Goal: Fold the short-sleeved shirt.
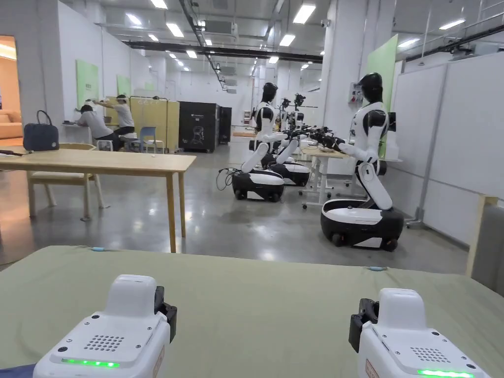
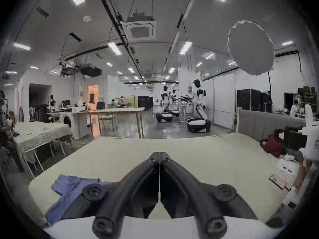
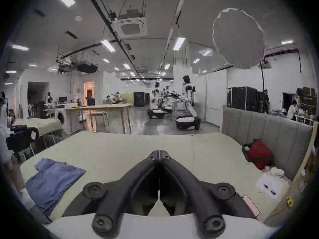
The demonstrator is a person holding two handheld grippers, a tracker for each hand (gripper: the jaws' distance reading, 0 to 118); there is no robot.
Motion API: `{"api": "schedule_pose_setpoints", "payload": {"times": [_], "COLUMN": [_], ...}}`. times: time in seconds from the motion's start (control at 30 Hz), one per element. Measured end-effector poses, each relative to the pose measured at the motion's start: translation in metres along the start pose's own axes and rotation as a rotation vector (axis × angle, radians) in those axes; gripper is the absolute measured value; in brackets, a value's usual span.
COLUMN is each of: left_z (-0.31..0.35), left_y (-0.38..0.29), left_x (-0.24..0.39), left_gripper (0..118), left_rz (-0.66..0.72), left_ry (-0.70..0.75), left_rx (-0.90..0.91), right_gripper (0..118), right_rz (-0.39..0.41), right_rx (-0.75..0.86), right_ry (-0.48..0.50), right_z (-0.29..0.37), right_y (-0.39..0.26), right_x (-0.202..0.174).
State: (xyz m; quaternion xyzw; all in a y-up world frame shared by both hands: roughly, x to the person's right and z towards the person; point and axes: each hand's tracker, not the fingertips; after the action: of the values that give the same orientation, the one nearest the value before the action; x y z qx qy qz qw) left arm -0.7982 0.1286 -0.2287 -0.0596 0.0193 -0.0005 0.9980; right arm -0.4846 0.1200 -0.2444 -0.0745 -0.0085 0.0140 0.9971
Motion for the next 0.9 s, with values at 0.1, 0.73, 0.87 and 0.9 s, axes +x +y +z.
{"api": "schedule_pose_setpoints", "payload": {"times": [0.1, 0.73, 0.87, 0.9], "left_z": [0.013, -0.071, -0.148, -0.165], "left_y": [0.0, -0.127, -0.165, -0.174], "left_x": [-0.028, -0.256, -0.241, -0.239], "left_gripper": [0, 118, 117, 116], "left_rz": [0.004, 0.222, 0.152, 0.149], "left_ry": [0.07, 0.231, 0.201, 0.19], "left_rx": [-0.008, -0.522, -0.698, -0.738], "right_gripper": [1, 1, 1, 1], "right_rz": [0.056, 0.113, 0.106, 0.116], "right_rx": [0.007, -0.12, -0.156, -0.166], "right_ry": [0.068, 0.509, 0.474, 0.465], "right_z": [-0.005, -0.026, -0.044, -0.048], "right_y": [0.0, -0.054, -0.062, -0.064], "right_x": [-0.035, -0.219, -0.215, -0.214]}}
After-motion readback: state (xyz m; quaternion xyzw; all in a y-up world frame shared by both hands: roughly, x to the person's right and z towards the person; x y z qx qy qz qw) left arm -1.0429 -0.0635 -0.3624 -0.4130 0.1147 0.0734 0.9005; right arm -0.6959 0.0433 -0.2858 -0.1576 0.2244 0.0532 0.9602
